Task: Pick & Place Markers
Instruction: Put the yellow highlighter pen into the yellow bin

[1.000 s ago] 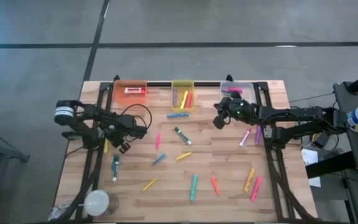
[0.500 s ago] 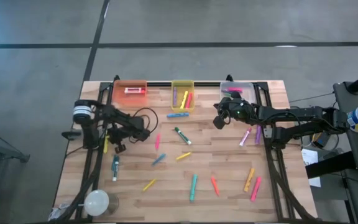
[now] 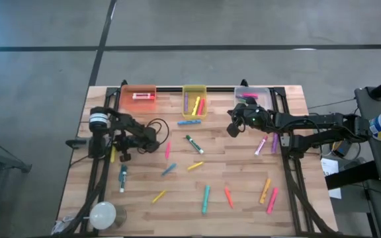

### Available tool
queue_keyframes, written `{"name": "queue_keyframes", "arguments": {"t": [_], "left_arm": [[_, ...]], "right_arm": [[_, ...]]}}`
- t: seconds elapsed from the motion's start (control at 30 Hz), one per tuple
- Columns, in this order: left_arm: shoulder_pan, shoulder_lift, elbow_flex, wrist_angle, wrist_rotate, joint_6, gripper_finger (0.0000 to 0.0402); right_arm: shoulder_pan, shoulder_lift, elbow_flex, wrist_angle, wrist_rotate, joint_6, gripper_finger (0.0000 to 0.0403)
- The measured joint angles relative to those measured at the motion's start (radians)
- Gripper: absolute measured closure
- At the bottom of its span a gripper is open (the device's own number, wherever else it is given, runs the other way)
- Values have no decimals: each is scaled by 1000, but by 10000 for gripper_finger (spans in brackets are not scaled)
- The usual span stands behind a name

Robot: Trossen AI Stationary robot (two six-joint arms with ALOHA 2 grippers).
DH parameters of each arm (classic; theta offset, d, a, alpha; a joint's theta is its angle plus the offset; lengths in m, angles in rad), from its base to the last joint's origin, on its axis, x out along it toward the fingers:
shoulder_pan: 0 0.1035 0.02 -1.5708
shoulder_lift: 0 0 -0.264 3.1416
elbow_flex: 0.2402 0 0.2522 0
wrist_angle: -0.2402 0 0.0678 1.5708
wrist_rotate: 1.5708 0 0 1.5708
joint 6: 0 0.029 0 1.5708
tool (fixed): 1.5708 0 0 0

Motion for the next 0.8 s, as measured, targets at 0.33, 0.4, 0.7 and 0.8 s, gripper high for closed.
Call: {"name": "queue_keyframes", "arguments": {"t": [0.33,0.4,0.7,0.8], "left_arm": [[0,-84,47,24,8,-7,362],[0,-105,74,31,6,-9,362],[12,-270,99,8,72,-154,362],[12,-326,90,9,115,-169,362]], "right_arm": [[0,0,0,0,0,2,385],[0,0,0,0,-1,2,385],[0,0,0,-2,-21,3,385],[0,0,0,-1,-21,3,385]]}}
